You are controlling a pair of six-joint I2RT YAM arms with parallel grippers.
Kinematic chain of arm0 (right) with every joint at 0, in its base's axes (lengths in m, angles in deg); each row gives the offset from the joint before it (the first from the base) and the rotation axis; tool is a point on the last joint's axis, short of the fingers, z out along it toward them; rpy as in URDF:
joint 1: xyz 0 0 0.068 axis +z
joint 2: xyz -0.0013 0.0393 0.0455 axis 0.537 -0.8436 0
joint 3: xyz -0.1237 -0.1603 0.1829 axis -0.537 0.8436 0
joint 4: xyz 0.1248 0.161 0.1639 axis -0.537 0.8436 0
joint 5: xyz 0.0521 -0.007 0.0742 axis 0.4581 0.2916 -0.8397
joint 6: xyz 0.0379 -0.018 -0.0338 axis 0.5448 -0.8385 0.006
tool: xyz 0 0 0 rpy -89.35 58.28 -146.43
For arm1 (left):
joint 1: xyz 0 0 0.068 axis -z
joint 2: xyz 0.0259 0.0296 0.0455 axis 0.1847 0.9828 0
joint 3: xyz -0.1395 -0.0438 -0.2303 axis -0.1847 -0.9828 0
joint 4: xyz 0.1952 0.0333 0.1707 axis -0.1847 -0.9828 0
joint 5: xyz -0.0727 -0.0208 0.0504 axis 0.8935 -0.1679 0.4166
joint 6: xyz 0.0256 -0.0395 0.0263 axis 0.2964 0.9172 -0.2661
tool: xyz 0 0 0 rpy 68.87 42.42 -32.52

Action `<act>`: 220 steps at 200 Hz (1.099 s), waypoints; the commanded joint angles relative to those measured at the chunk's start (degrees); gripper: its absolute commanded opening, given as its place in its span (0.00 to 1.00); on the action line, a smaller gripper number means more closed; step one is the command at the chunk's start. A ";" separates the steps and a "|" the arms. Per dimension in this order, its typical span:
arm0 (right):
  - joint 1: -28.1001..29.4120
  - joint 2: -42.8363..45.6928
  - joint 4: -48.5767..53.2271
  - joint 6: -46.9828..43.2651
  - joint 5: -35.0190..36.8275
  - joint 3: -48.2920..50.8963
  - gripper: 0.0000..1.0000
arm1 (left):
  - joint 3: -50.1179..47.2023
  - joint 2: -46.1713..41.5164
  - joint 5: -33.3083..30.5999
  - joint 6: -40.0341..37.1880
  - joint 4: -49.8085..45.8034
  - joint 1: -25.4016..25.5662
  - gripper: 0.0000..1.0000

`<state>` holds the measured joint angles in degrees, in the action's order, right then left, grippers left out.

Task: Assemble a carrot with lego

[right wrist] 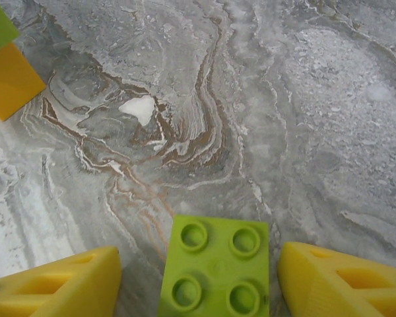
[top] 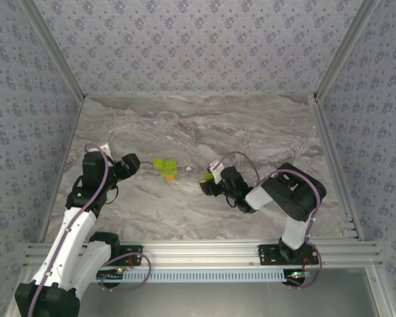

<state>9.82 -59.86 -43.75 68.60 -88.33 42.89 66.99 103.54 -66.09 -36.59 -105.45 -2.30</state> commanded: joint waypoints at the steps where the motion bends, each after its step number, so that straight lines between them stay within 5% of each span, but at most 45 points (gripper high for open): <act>1: -1.33 -4.79 10.66 -0.07 -1.26 -0.52 0.65 | -0.07 -0.24 1.08 -1.40 1.19 -0.42 0.73; 84: -2.31 -5.49 9.17 -0.12 -3.13 0.29 0.32 | 0.43 0.79 1.15 -1.44 1.29 -0.43 0.74; 149: -2.43 6.02 14.95 0.65 -7.57 4.47 0.24 | 0.44 0.73 1.27 -1.44 1.38 -0.43 0.73; 220: -9.71 19.42 37.77 5.03 -33.24 -3.70 0.22 | -1.11 0.64 2.85 -1.35 3.44 -0.43 0.74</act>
<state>2.20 -43.16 -17.71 70.72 -109.29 43.76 66.94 104.37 -64.75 -37.05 -104.86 -2.30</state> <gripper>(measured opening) 0.338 0.735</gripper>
